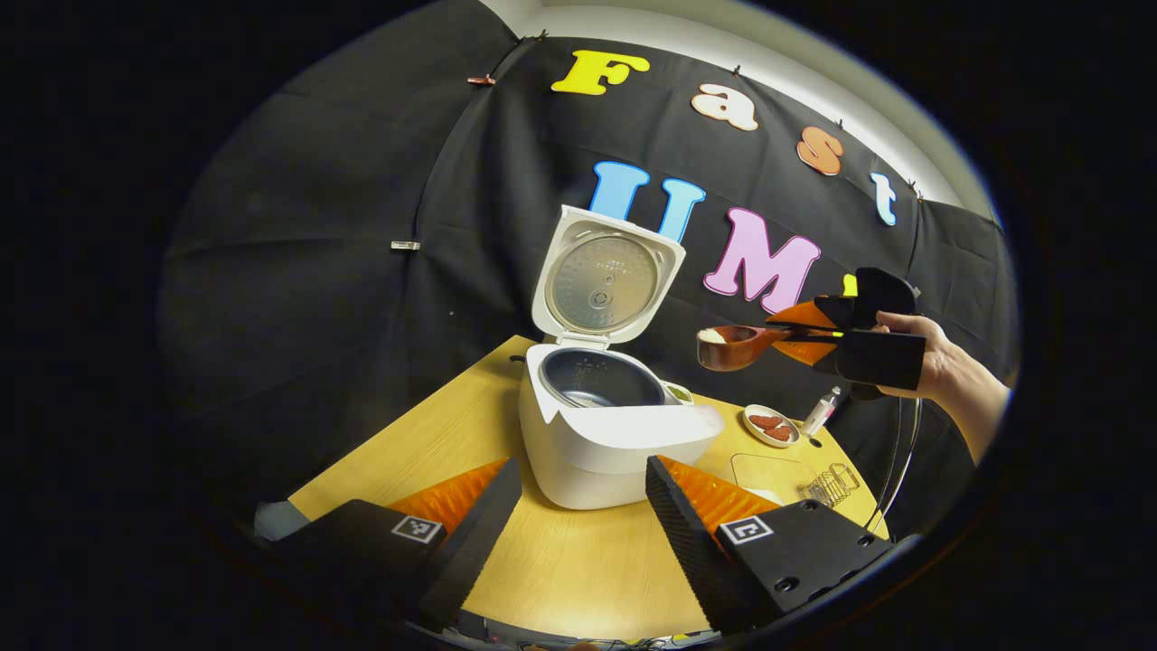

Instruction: Close the left gripper, press the button to open the rice cooker; take a wooden spoon from the chopstick holder with the right hand, scoop a spoonful of rice and pour it into the rice cooker, then put the wooden spoon back into the chopstick holder.

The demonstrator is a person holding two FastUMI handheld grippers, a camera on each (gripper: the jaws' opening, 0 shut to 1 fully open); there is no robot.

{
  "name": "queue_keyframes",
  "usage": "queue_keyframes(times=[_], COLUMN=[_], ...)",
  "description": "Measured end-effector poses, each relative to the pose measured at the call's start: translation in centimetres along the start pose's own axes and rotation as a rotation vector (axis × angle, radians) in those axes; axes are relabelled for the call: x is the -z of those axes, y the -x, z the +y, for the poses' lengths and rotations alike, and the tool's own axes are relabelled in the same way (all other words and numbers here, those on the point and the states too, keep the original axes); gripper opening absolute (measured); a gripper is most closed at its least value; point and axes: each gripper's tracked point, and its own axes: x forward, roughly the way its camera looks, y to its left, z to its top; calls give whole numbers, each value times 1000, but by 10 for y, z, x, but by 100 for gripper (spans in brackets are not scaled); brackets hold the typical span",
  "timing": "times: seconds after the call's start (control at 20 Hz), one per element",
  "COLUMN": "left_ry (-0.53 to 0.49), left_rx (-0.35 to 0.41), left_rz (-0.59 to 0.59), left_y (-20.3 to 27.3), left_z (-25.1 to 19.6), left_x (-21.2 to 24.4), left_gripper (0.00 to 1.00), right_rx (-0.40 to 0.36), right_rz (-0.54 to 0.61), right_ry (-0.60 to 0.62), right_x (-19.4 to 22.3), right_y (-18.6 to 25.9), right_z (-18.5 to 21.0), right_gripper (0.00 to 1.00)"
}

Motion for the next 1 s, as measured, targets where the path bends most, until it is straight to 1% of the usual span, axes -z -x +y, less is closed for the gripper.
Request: queue_keyframes(times=[0.15,0.3,0.35,0.45,0.55,0.65,0.75,0.85,1.0], left_ry=[1,-9,-11,-10,3,11,12,24,52], left_rx=[-17,-31,-36,-49,-43,-32,-41,-32,-44], left_rz=[-1,-9,-9,13,10,8,2,3,17], left_y=[-4,-4,-6,-8,-9,-10,-9,-7,-5], left_z=[11,20,23,27,26,24,25,25,34], left_x=[-4,-7,-7,-4,-10,-12,-15,-16,-11], left_gripper=[96,96,96,95,96,96,96,96,96], right_rx=[-4,9,10,11,-2,-21,-34,-37,-29], right_rz=[11,-19,-21,-27,-44,-40,-38,-39,-39], right_ry=[46,152,209,368,553,695,795,863,964], right_x=[13,13,16,23,30,44,58,68,80], right_y=[-28,-52,-58,-69,-80,-90,-98,-109,-119], right_z=[9,13,16,23,33,44,51,51,46], right_gripper=[18,18,18,17,18,17,18,17,18])
